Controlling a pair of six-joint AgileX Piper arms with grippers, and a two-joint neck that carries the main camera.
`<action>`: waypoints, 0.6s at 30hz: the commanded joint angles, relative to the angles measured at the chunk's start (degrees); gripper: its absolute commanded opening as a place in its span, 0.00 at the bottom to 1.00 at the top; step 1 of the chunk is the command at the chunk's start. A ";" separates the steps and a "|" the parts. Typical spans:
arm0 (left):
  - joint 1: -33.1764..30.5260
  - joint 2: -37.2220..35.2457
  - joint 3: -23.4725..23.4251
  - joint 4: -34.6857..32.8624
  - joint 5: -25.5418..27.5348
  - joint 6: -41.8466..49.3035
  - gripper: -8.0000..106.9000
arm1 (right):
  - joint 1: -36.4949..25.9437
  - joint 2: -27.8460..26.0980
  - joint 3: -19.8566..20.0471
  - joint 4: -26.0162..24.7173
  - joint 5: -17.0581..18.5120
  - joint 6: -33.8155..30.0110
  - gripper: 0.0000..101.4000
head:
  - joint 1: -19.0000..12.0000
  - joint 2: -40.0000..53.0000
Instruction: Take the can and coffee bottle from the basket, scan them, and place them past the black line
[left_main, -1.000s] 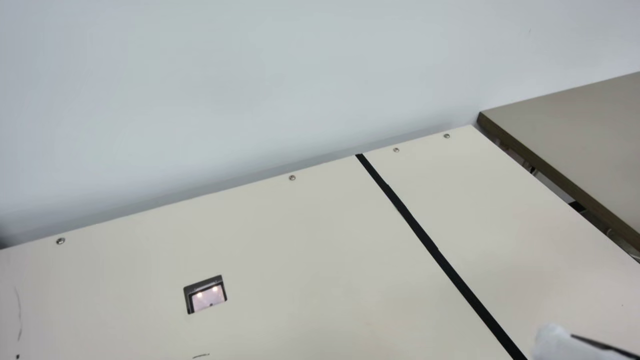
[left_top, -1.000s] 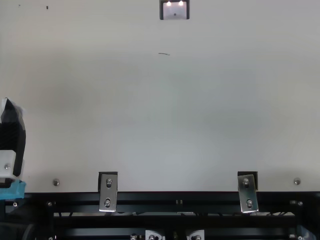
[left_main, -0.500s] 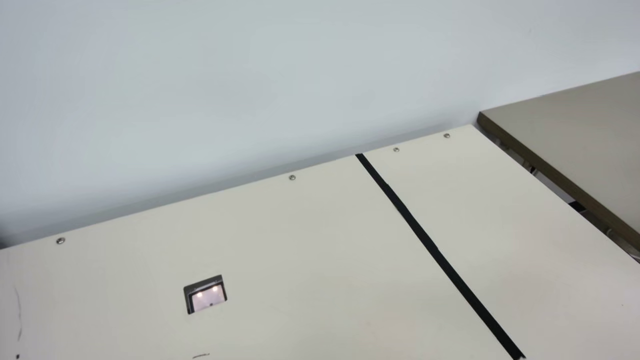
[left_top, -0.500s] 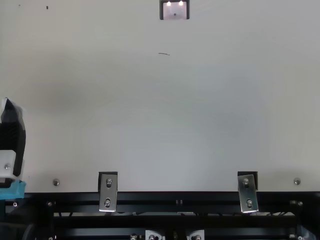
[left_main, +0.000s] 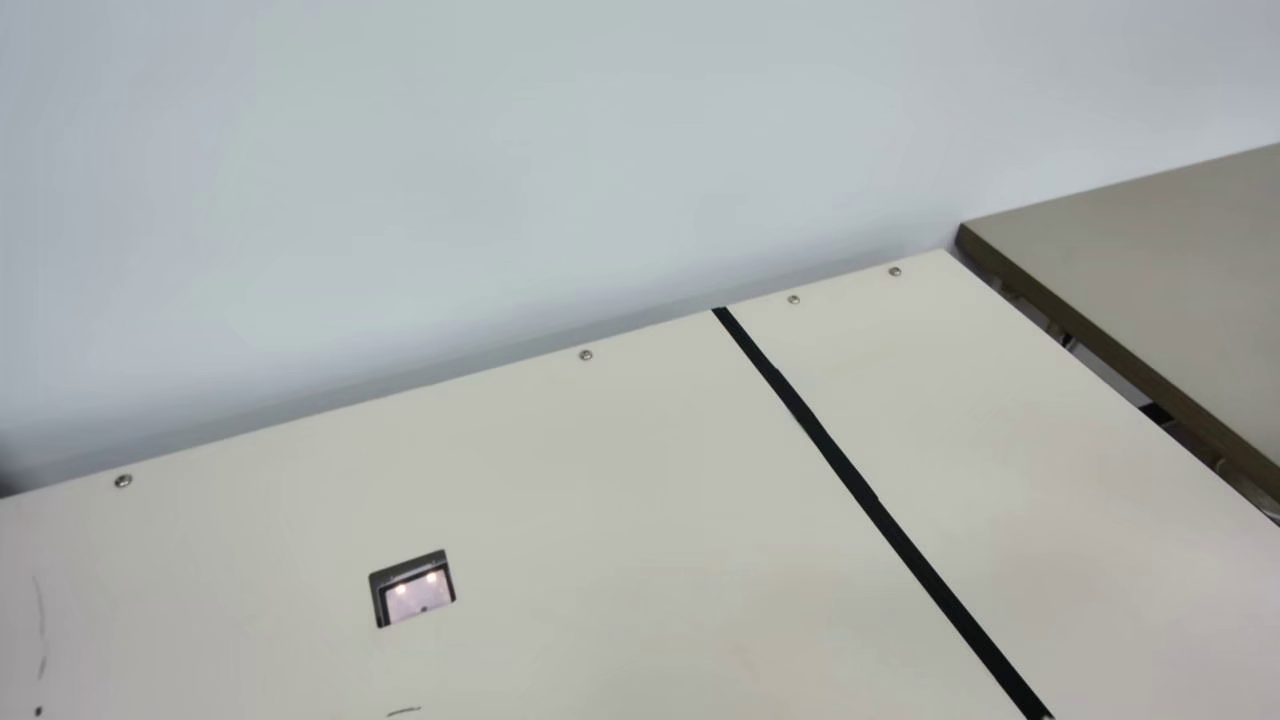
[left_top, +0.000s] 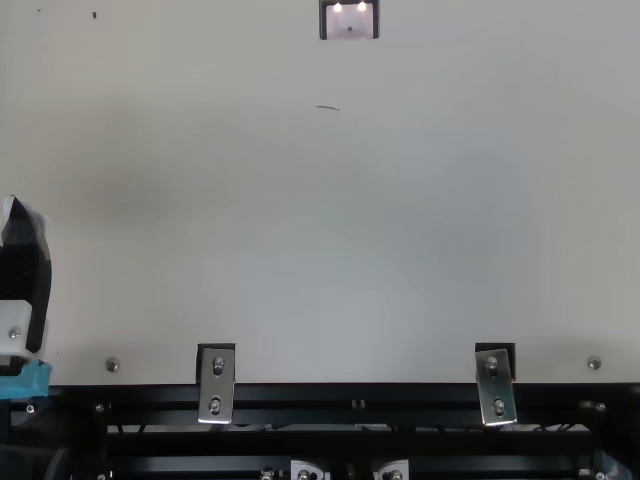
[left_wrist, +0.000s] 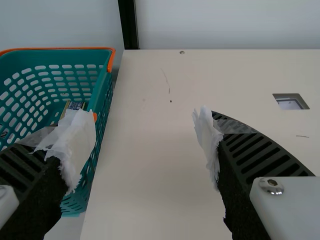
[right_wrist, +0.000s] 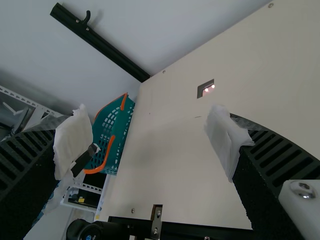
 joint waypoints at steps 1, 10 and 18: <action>0.00 0.00 0.00 0.00 0.00 0.00 0.85 | 0.00 0.00 0.00 0.00 0.00 0.00 1.00 | -0.68 2.14; 0.00 0.00 0.00 0.00 0.00 0.00 0.85 | 0.00 0.00 0.00 0.00 0.00 0.00 1.00 | 0.26 16.90; 0.00 0.00 0.00 0.00 0.00 0.00 0.85 | 0.00 0.00 0.00 0.00 0.00 0.00 1.00 | -1.09 30.50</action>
